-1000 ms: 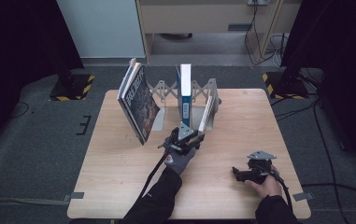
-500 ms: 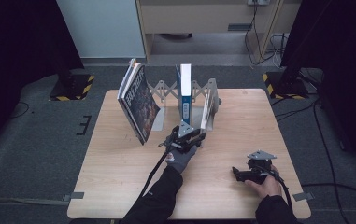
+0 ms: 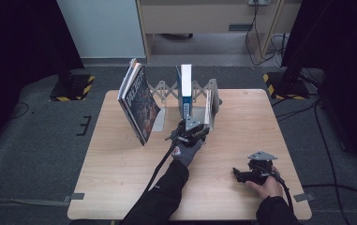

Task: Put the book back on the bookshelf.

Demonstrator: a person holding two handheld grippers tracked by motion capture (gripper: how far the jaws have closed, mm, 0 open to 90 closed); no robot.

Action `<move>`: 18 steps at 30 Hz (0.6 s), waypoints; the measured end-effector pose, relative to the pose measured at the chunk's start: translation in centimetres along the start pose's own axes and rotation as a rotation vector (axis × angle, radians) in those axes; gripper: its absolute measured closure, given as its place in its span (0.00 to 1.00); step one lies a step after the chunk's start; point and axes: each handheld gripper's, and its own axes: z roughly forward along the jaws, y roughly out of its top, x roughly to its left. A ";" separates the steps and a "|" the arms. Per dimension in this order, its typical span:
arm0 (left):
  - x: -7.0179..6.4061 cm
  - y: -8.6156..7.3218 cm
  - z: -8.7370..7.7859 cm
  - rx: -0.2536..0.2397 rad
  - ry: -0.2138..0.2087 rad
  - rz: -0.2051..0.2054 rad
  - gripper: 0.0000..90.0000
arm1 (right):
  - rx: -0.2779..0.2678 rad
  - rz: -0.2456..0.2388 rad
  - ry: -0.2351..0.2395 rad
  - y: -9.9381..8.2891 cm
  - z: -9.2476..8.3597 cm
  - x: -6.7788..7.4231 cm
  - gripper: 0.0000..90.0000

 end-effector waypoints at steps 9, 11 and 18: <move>0.2 0.7 0.9 0.013 -0.014 -0.033 0.75 | 0.000 -0.001 0.001 0.0 0.0 0.0 0.03; 0.2 0.7 1.2 0.007 -0.020 -0.052 0.74 | 0.000 -0.001 0.001 0.0 0.0 0.0 0.03; -0.1 1.1 1.9 0.023 -0.024 -0.044 0.73 | 0.000 -0.002 0.002 0.0 0.0 0.0 0.03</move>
